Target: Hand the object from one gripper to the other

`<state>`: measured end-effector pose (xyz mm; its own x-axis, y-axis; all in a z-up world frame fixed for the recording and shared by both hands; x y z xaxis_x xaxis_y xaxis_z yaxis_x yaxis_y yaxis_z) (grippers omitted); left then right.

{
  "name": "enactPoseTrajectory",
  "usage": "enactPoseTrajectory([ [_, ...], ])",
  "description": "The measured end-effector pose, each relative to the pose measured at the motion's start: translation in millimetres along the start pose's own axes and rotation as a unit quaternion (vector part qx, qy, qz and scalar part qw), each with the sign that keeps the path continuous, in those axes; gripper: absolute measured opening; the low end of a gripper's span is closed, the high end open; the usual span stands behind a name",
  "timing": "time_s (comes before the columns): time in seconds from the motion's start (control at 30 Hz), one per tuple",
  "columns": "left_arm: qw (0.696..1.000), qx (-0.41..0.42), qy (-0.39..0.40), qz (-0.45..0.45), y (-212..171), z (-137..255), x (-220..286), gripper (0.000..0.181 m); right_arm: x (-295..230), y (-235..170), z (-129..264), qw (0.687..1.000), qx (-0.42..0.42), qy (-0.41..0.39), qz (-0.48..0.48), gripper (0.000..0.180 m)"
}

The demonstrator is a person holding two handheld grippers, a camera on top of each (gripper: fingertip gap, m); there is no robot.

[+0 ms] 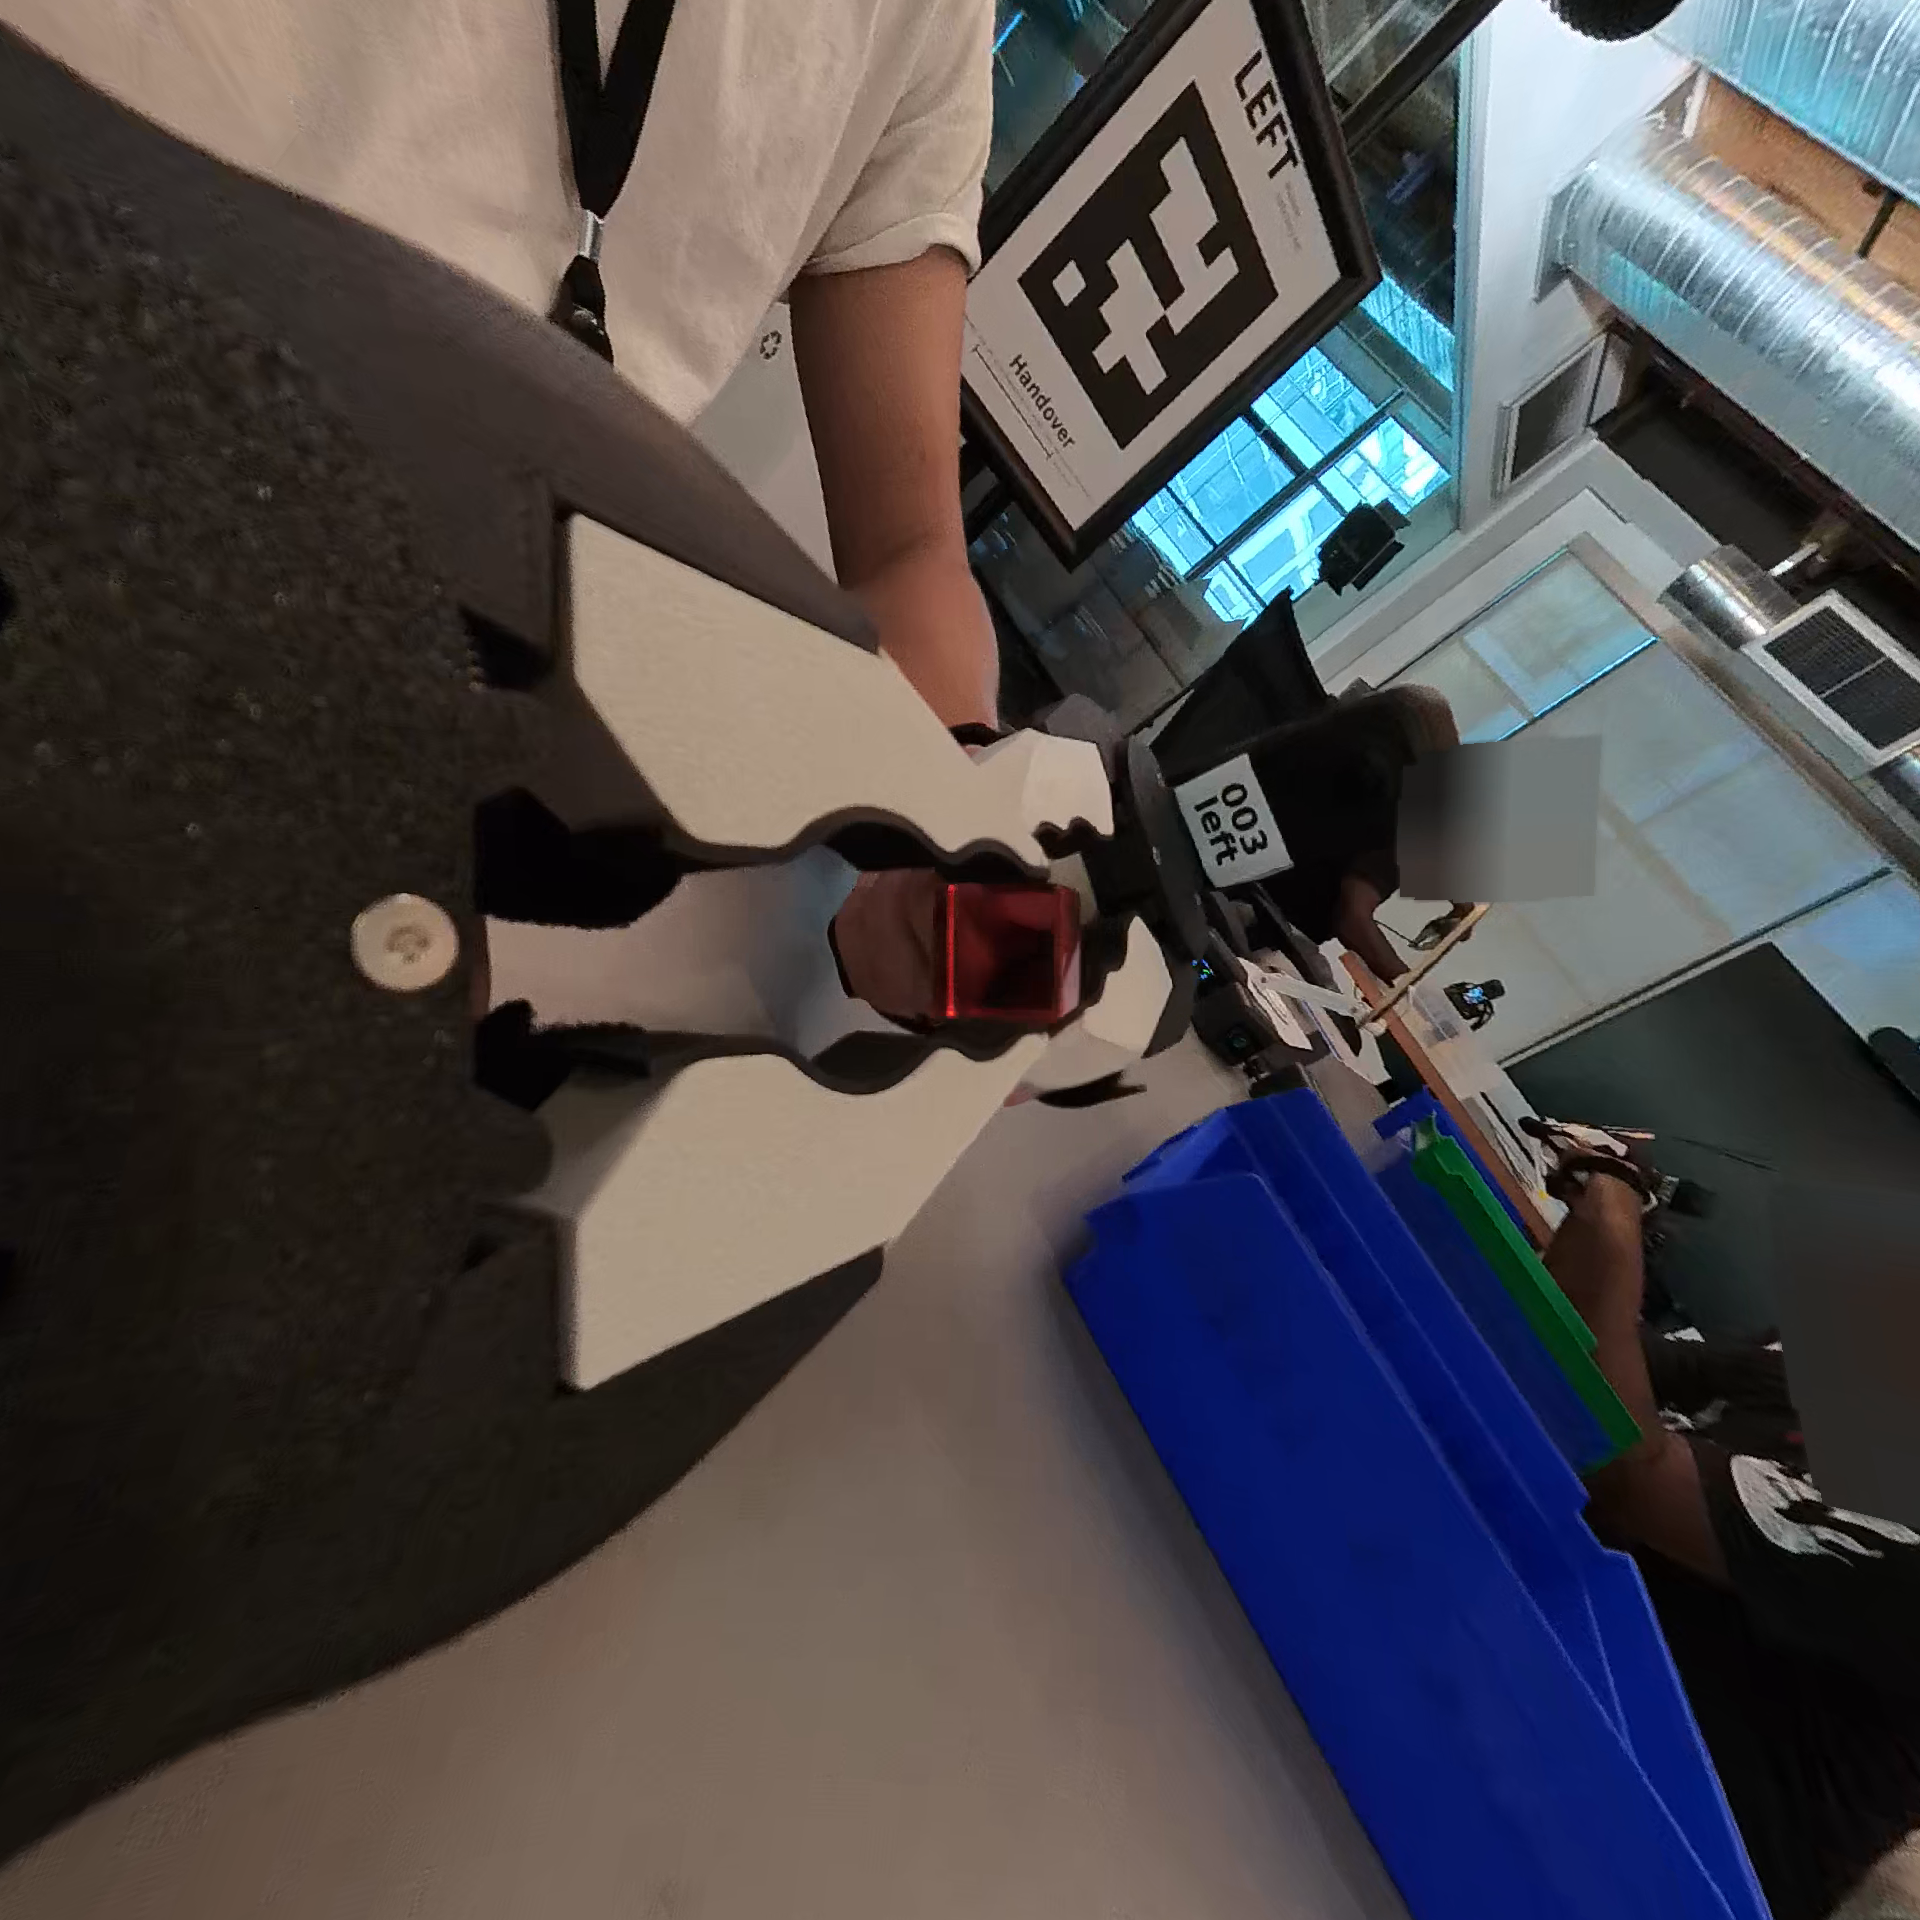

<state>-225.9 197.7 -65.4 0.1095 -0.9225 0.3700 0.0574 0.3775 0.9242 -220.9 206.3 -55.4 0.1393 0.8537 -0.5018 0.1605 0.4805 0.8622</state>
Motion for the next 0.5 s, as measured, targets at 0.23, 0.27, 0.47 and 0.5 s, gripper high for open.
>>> enactPoseTrajectory([
  [0.23, 1.000, -0.018, -0.012, 0.018, -3, -1, -2, 0.033, 1, -5, -3, 1.000, -0.003, 0.002, -0.001, 0.025],
  [0.27, 1.000, -0.023, -0.004, 0.010, -4, -2, -4, 0.032, 1, -4, -3, 1.000, -0.002, 0.003, -0.004, 0.027],
  [0.47, 0.987, -0.042, 0.120, -0.100, -3, 7, -30, 0.029, 17, 9, 17, 0.999, 0.030, -0.030, -0.032, 0.039],
  [0.5, 0.975, -0.055, 0.156, -0.146, -3, 11, -37, 0.029, 24, 9, 21, 0.998, 0.028, -0.056, -0.030, 0.043],
])
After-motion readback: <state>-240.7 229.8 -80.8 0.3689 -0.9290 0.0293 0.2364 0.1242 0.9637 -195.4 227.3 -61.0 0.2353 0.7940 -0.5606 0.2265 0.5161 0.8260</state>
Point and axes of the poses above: each gripper's, where its closed fingertips meet, z back along the fingers, y out of its top, x = y × z across the jaws, the point moved 1 cm from there along z, back along the fingers, and after that the axes turned 3 degrees about z, right-handed, at the moved point
